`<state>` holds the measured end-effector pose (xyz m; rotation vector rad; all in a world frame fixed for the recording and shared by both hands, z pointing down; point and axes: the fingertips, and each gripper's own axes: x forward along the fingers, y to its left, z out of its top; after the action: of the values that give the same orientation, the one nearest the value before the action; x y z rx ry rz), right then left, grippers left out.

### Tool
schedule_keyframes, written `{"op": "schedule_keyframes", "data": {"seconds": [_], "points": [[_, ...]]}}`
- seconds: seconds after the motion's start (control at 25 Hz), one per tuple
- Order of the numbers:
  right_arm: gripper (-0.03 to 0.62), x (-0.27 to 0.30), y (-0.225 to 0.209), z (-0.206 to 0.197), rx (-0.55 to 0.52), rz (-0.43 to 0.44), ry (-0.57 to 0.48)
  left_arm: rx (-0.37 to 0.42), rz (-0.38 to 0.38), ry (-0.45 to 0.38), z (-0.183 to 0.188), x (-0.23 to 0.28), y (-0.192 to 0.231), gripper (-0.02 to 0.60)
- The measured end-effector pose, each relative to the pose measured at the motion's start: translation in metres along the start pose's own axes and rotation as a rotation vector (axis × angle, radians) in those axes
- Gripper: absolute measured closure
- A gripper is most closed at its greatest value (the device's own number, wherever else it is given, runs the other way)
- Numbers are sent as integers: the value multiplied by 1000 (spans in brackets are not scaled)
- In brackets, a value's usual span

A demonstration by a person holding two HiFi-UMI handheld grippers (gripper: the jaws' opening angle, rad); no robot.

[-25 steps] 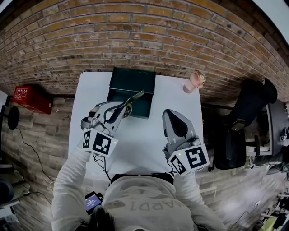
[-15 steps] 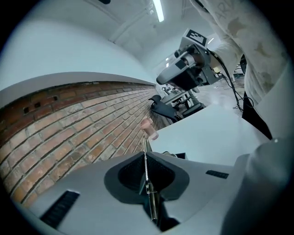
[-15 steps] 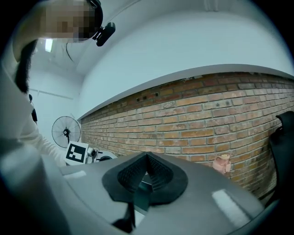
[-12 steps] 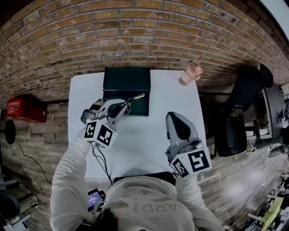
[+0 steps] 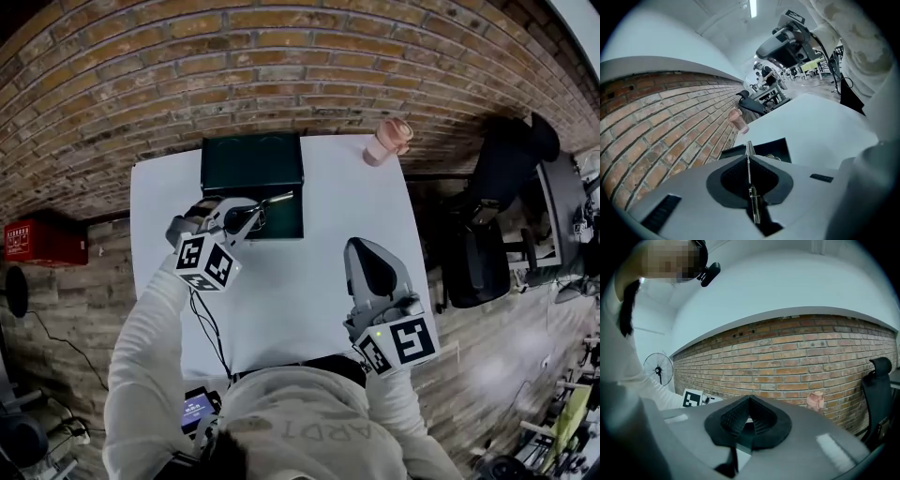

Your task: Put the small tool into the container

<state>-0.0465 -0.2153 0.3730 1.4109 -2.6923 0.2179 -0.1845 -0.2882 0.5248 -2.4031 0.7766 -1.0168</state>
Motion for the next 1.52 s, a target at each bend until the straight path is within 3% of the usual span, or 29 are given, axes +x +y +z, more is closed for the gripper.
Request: {"op": "schedule_keyframes", "data": {"seconds": [0.8,1.32,1.52], "points": [[583,-10,-15,-17,16,-82,48,104,-150,97,-34,54,-21,571],[583,-10,-21,-25,28,-106,73,168,-177,146,-48,75,-27,571],[583,-12,-23,-27,33,-116,78,159,-160,143,-48,80,-25,571]]}}
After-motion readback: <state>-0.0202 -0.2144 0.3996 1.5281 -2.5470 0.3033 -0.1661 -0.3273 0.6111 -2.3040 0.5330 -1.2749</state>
